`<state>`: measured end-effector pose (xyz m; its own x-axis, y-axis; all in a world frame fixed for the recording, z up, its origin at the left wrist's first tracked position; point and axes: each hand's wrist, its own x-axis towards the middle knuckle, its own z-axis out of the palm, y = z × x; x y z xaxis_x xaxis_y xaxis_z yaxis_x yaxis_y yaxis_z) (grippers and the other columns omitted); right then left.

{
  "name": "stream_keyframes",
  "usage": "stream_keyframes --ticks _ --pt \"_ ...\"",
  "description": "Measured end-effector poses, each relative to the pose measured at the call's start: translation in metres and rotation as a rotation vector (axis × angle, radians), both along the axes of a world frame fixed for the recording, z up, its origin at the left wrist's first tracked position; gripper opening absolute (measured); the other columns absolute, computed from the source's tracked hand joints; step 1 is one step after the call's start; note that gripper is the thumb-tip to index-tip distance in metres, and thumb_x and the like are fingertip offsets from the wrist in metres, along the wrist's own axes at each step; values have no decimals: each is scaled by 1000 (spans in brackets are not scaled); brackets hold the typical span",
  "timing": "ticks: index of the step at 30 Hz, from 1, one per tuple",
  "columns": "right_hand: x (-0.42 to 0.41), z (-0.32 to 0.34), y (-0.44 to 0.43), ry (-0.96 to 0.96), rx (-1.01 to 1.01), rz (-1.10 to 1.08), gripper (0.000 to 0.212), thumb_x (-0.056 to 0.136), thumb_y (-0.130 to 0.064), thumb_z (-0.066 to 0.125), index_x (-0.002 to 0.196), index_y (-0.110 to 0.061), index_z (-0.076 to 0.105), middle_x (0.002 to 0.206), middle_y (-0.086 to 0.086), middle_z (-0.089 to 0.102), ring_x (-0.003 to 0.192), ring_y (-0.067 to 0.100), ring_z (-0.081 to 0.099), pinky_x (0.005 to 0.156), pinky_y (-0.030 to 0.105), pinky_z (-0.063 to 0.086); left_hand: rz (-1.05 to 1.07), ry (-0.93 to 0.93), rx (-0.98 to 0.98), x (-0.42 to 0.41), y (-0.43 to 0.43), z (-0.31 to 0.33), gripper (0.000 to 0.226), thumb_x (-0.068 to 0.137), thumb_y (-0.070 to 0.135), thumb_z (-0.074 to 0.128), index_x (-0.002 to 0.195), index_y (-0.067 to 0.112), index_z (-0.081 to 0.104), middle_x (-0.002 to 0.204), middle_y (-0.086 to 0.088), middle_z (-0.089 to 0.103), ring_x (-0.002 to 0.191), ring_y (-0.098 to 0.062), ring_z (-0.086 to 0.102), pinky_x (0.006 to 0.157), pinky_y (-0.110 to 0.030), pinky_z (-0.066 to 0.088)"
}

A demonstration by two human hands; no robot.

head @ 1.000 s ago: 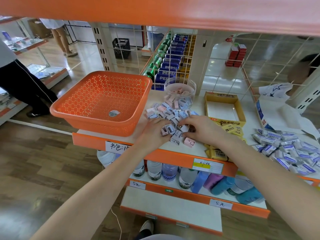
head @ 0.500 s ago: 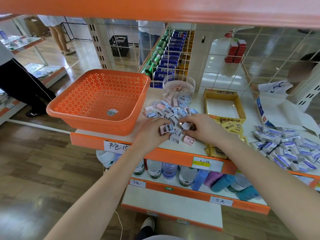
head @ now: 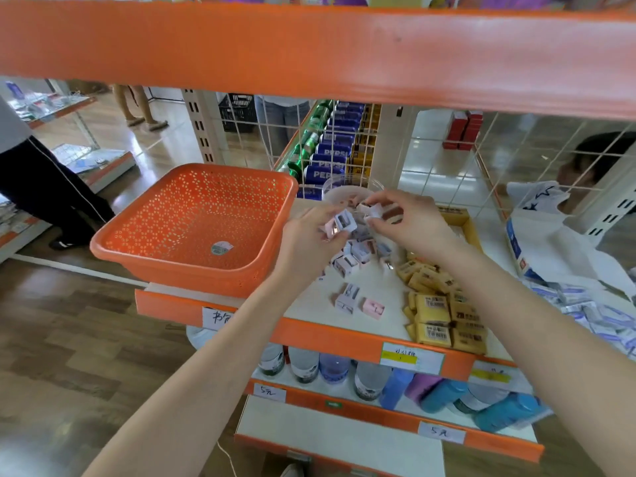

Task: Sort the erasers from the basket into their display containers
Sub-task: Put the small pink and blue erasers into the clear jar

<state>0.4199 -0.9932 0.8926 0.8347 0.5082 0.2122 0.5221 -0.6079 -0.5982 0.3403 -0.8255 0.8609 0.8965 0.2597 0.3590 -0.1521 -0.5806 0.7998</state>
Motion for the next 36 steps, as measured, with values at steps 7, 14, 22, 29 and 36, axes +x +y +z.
stream_keyframes --ticks 7,14,22,29,36 --pt "41 15 13 15 88 -16 26 82 -16 70 106 -18 58 104 -5 59 91 11 57 67 10 40 96 50 -9 54 -1 18 38 84 14 65 122 19 61 108 6 64 80 0 58 55 -5 42" --pt "60 4 26 44 98 -36 32 82 -19 72 112 -15 61 109 0 63 90 12 58 71 17 43 79 97 137 86 6 21 34 84 8 64 117 16 63 115 -1 65 94 -14 60 76 -22 49" --pt "57 -1 23 14 117 -92 33 87 -18 66 119 -15 61 108 5 66 88 11 58 72 17 43 61 160 116 89 14 16 43 86 12 66 128 16 56 124 1 60 103 -14 60 70 -13 45" --pt "40 -5 12 -41 143 -186 11 90 -17 59 99 -15 66 92 -4 64 73 -1 53 59 5 37 149 78 50 61 3 4 32 91 15 55 122 21 58 124 -1 56 93 -18 60 73 -26 52" --pt "28 -41 -7 117 -291 -31 31 91 -29 56 121 -22 59 124 -1 59 104 11 53 82 23 41 124 111 339 24 8 -48 43 88 23 57 130 15 53 132 -5 50 117 -25 50 101 -42 40"
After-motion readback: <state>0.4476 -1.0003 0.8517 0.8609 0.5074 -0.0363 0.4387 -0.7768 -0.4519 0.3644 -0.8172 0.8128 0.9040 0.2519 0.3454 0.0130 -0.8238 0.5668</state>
